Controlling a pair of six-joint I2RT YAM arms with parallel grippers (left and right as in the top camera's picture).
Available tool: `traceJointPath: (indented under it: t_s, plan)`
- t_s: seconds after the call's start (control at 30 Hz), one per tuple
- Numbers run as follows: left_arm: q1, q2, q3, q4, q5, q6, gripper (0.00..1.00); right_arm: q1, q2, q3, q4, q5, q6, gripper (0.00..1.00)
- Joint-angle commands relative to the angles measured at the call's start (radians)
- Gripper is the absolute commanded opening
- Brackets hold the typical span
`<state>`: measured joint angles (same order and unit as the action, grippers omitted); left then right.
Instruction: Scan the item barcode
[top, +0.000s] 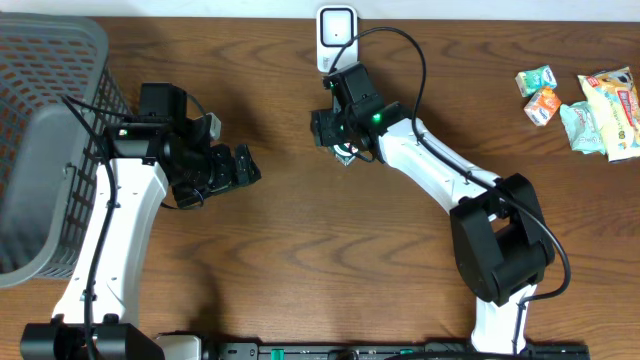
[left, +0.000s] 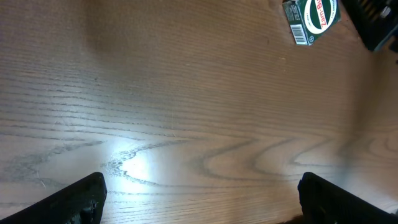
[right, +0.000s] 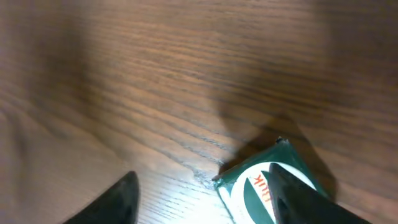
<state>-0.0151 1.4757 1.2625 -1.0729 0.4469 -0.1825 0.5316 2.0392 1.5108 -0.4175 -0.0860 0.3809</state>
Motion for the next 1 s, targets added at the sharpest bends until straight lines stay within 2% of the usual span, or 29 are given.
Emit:
traceJointPath:
  t_s: [0.0, 0.07, 0.1, 0.17, 0.23, 0.3, 0.4, 0.5, 0.57, 0.7, 0.97]
  plan:
    - [-0.002, 0.007, -0.002, -0.003, 0.005, 0.013, 0.98, 0.007, 0.009, 0.006, 0.011, 0.009, 0.12, 0.43]
    - [-0.002, 0.007, -0.002, -0.003, 0.005, 0.013, 0.98, 0.012, 0.009, 0.005, 0.025, 0.01, 0.143, 0.29]
    - [-0.002, 0.007, -0.002, -0.003, 0.005, 0.013, 0.98, 0.016, 0.011, 0.005, 0.034, 0.014, 0.143, 0.25]
    - [-0.002, 0.007, -0.002, -0.003, 0.005, 0.013, 0.98, 0.027, 0.015, 0.005, 0.049, 0.037, 0.143, 0.22]
    - [-0.002, 0.007, -0.002, -0.003, 0.005, 0.013, 0.98, 0.037, 0.021, 0.005, 0.06, 0.073, 0.143, 0.22]
    - [-0.002, 0.007, -0.002, -0.003, 0.005, 0.013, 0.98, 0.045, 0.025, 0.005, 0.06, 0.135, 0.142, 0.32]
    - [-0.002, 0.007, -0.002, -0.003, 0.005, 0.013, 0.98, 0.048, 0.026, 0.005, 0.06, 0.245, 0.098, 0.69]
    - [-0.002, 0.007, -0.002, -0.003, 0.005, 0.013, 0.98, 0.039, 0.026, 0.005, 0.07, 0.262, -0.018, 0.88]
    - [-0.002, 0.007, -0.002, -0.003, 0.005, 0.013, 0.98, 0.032, 0.026, 0.005, 0.064, 0.221, -0.1, 0.93]
    - [-0.002, 0.007, -0.002, -0.003, 0.005, 0.013, 0.98, 0.019, 0.028, 0.005, 0.036, 0.142, -0.243, 0.95]
    - [-0.002, 0.007, -0.002, -0.003, 0.005, 0.013, 0.98, -0.012, 0.028, 0.005, -0.01, 0.081, -0.293, 0.9]
